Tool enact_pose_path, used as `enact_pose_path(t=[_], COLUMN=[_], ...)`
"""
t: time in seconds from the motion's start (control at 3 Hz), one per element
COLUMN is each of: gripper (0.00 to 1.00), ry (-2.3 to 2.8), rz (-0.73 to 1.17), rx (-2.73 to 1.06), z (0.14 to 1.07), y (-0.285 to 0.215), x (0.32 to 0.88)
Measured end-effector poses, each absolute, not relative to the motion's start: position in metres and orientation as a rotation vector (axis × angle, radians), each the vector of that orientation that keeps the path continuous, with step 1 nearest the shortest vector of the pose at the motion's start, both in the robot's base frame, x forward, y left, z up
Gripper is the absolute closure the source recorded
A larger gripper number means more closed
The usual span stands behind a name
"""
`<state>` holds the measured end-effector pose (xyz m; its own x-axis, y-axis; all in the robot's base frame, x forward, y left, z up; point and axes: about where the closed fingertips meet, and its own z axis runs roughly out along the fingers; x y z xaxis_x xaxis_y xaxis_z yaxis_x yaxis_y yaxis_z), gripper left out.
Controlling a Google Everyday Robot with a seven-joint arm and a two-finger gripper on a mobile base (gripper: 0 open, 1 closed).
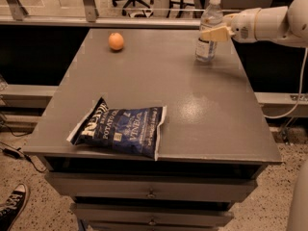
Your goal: Pick blue plastic bottle
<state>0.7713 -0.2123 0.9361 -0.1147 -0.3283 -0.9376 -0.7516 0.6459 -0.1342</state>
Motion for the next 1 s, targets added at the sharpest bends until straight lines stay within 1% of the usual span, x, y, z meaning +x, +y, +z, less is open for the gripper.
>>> enact_pose_path(t=[0.33,0.67,1.0], gripper=[0.99,1.00,1.00], ry=[1.634,1.546,1.546], rz=[0.511,0.494,0.494], rx=[-0.903,-0.937,-0.937], z=[0.958,1.007,1.007], y=[-0.204,-0.202,-0.202], x=[0.759,0.734,0.734])
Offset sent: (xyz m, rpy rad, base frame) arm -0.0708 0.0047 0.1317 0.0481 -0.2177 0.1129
